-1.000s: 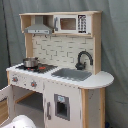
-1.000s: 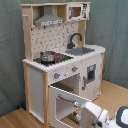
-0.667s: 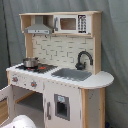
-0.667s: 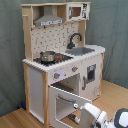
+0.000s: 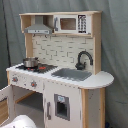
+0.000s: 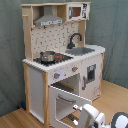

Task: Play with the kitchen

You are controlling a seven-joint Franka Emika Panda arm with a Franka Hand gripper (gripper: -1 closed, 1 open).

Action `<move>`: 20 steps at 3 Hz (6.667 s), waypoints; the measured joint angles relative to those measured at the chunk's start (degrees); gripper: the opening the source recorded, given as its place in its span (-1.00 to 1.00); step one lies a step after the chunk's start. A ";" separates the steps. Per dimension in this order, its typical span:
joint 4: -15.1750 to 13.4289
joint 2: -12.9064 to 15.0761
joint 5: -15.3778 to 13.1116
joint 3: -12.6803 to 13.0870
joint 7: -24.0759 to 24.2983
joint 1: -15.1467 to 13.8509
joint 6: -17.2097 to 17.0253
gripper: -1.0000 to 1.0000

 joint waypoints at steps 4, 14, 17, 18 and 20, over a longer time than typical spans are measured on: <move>-3.23 0.82 5.29 8.12 15.64 -2.91 -11.63 1.00; -35.92 1.90 10.36 0.89 15.36 -1.01 5.33 1.00; -37.66 0.55 7.71 -0.59 18.37 -10.39 18.77 1.00; -37.42 0.58 7.71 -1.77 19.26 -13.55 23.50 1.00; -45.80 0.72 7.72 -1.58 21.63 -5.57 23.99 1.00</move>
